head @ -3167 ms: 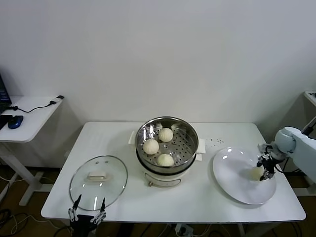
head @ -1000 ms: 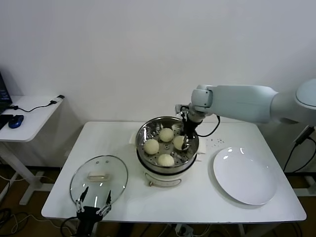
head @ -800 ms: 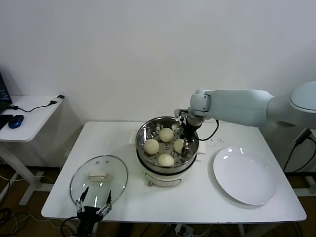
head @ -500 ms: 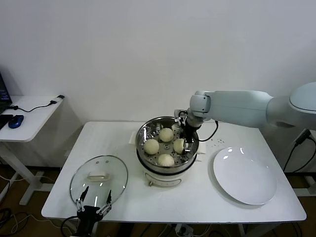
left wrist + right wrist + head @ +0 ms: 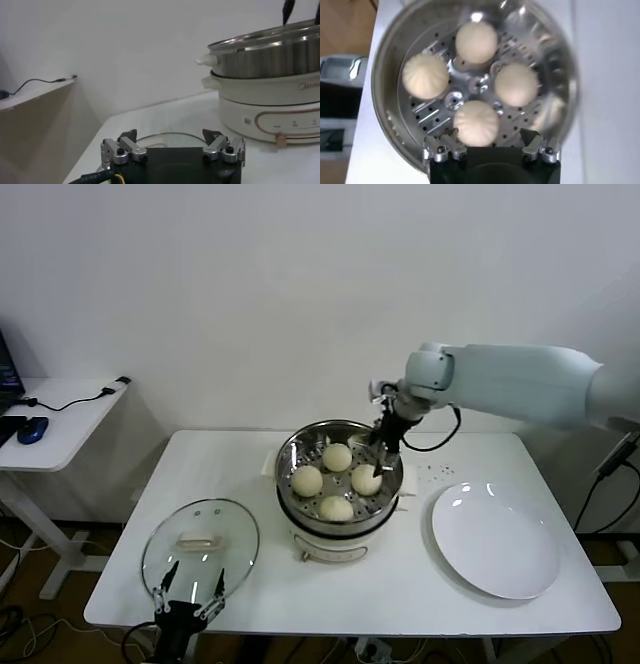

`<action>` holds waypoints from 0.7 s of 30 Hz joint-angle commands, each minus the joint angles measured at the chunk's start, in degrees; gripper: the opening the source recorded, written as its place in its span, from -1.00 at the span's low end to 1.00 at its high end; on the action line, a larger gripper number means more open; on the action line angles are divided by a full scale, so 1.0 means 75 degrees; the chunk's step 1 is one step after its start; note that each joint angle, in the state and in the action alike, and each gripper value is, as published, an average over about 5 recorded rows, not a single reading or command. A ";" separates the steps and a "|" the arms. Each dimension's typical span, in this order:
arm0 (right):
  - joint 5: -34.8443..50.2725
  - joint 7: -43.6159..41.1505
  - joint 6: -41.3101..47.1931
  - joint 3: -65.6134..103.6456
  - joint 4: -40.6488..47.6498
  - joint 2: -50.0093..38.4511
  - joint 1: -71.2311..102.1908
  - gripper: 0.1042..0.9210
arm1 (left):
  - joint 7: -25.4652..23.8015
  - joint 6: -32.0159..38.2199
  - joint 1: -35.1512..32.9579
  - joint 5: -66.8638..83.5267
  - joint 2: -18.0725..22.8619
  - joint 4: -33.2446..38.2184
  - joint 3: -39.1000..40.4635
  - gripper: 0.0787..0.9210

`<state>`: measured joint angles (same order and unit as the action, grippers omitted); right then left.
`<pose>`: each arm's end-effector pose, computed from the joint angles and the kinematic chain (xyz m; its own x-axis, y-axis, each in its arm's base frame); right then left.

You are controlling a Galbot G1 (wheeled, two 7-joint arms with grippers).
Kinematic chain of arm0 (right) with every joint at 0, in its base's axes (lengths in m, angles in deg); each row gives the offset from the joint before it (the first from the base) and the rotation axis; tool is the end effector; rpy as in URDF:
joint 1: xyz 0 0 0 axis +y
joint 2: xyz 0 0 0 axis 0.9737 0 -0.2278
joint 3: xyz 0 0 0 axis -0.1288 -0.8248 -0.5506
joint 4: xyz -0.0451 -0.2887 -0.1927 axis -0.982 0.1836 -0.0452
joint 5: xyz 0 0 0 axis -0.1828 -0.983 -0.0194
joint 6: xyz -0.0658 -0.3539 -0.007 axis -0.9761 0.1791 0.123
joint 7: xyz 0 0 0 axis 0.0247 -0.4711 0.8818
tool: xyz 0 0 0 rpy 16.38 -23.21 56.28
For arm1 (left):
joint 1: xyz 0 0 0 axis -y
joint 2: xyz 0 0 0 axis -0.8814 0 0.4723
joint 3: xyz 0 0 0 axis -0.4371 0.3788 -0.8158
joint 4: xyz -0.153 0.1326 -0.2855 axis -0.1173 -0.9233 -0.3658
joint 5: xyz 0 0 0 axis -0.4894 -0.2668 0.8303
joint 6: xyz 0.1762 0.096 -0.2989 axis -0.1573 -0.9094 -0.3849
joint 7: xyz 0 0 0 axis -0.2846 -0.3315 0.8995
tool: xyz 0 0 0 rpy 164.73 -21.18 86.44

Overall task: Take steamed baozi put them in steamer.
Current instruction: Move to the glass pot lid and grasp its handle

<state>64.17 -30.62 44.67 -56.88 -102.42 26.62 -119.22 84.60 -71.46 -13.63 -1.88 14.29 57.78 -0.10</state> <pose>0.5792 0.0049 -0.0499 -0.1537 -0.3152 0.9365 -0.9876 0.0188 -0.1558 0.1111 0.0519 -0.3700 -0.9763 0.0033 0.2165 0.0535 0.9726 0.2264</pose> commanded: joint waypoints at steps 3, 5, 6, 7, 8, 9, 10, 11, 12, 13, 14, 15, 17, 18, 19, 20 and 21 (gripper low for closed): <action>0.0461 0.1599 -0.1724 0.1898 -0.1685 -0.3080 0.0147 0.76 | -0.0015 0.0116 -0.0066 -0.0187 0.0025 0.0081 -0.0019 0.77; 0.0437 0.2338 -0.2038 0.2277 -0.2143 -0.3679 0.0718 0.76 | -0.0020 0.0116 -0.0053 -0.0293 0.0042 0.0080 -0.0022 0.77; 0.0406 0.2742 -0.2223 0.2487 -0.2353 -0.3956 0.1065 0.76 | -0.0025 0.0113 -0.0040 -0.0331 0.0050 0.0076 -0.0024 0.77; 0.0386 0.3076 -0.2356 0.2768 -0.2541 -0.4199 0.1486 0.76 | -0.0030 0.0112 -0.0031 -0.0342 0.0055 0.0078 -0.0027 0.77; 0.0369 0.3447 -0.2465 0.3170 -0.2716 -0.4439 0.1987 0.76 | -0.0034 0.0111 -0.0025 -0.0347 0.0058 0.0084 -0.0033 0.77; 0.0340 0.3750 -0.2574 0.3608 -0.2864 -0.4653 0.2500 0.76 | -0.0033 0.0111 -0.0023 -0.0348 0.0060 0.0093 -0.0041 0.77; 0.0301 0.3979 -0.2716 0.4182 -0.2974 -0.4835 0.3130 0.76 | -0.0028 0.0107 -0.0030 -0.0343 0.0065 0.0111 -0.0055 0.77; 0.0229 0.4251 -0.2870 0.4828 -0.3079 -0.4992 0.3882 0.76 | -0.0021 0.0100 -0.0047 -0.0332 0.0074 0.0134 -0.0070 0.77; 0.0137 0.4531 -0.3041 0.5501 -0.3162 -0.5105 0.4535 0.76 | -0.0011 0.0090 -0.0069 -0.0323 0.0086 0.0154 -0.0084 0.77; 0.0059 0.4811 -0.3184 0.6170 -0.3262 -0.5207 0.5264 0.76 | -0.0003 0.0086 -0.0100 -0.0324 0.0106 0.0176 -0.0096 0.77; -0.0005 0.5115 -0.3308 0.6808 -0.3373 -0.5295 0.5982 0.76 | 0.0002 0.0085 -0.0145 -0.0326 0.0127 0.0204 -0.0105 0.77; -0.0077 0.5393 -0.3439 0.7324 -0.3466 -0.5351 0.6582 0.76 | 0.0002 0.0086 -0.0191 -0.0337 0.0145 0.0238 -0.0109 0.77; -0.0246 0.5776 -0.3636 0.8272 -0.3646 -0.5427 0.7776 0.76 | 0.0000 0.0099 -0.0266 -0.0400 0.0176 0.0320 -0.0124 0.77; -0.0351 0.5895 -0.3726 0.8703 -0.3711 -0.5429 0.8339 0.76 | -0.0002 0.0099 -0.0293 -0.0431 0.0186 0.0369 -0.0134 0.77; -0.0478 0.5955 -0.3787 0.9359 -0.3777 -0.5371 0.9077 0.76 | -0.0004 0.0096 -0.0309 -0.0461 0.0194 0.0425 -0.0153 0.77; -0.0592 0.5984 -0.3796 1.0037 -0.3854 -0.5290 0.9792 0.76 | -0.0004 0.0089 -0.0318 -0.0484 0.0203 0.0476 -0.0179 0.77; -0.0690 0.5994 -0.3777 1.0784 -0.3938 -0.5170 1.0471 0.76 | -0.0008 0.0082 -0.0324 -0.0506 0.0213 0.0526 -0.0208 0.77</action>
<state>63.93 -1.55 24.92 -18.60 -122.80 -4.64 -87.25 84.57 -70.81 -14.87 -4.23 15.46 59.60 -0.99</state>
